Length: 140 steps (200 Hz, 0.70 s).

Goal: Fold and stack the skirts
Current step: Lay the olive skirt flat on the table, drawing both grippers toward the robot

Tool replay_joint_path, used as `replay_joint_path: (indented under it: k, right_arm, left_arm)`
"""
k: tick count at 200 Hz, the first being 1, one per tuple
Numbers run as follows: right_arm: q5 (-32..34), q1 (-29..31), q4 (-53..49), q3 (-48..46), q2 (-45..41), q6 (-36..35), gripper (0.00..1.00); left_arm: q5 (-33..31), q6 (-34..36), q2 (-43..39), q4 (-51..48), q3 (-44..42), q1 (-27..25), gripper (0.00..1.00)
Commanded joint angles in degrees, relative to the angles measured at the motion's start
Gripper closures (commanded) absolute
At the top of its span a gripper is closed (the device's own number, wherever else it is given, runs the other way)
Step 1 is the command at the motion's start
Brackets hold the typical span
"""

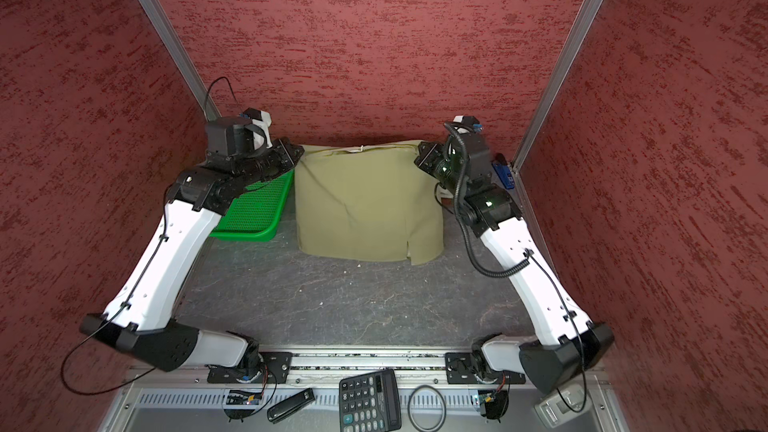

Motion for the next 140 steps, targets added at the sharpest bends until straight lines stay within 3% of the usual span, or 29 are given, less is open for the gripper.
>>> replay_joint_path:
  k: [1,34,57,85,111,123,140]
  right_arm:
    - [-5.7,-3.9,3.1,5.9,4.1,0.3,1.0]
    - [-4.3,-4.4,-2.7,14.9,7.7,-5.6,1.0]
    - [-6.5,-4.3,-4.3,10.1,4.9,-6.6,1.0]
    - [-12.0,-4.2,1.9,-13.9,-5.2,-2.3,1.0]
    - [-14.7,-3.7,10.6,-41.7,-13.7,1.1,1.0]
    - [-16.6,-3.3,17.1,-54.2,-15.2,2.9,1.0]
    - [-16.3,-3.2,22.0,-63.9,-13.6,3.5,1.0]
  left_arm:
    - [3.3,2.6,3.9,-1.6,6.6,2.6,1.0]
    - [3.9,4.5,4.4,-3.6,12.6,2.3,1.0]
    - [3.7,4.3,-0.4,-2.1,5.3,0.7,1.0]
    - [1.9,1.3,-11.8,3.6,-17.0,-1.3,1.0]
    - [4.4,-3.5,-21.5,12.4,-46.0,-2.4,1.0]
    - [2.4,-6.3,-24.7,15.8,-57.4,-4.3,1.0]
    - [-1.3,-10.1,-27.6,20.5,-70.8,-8.1,1.0]
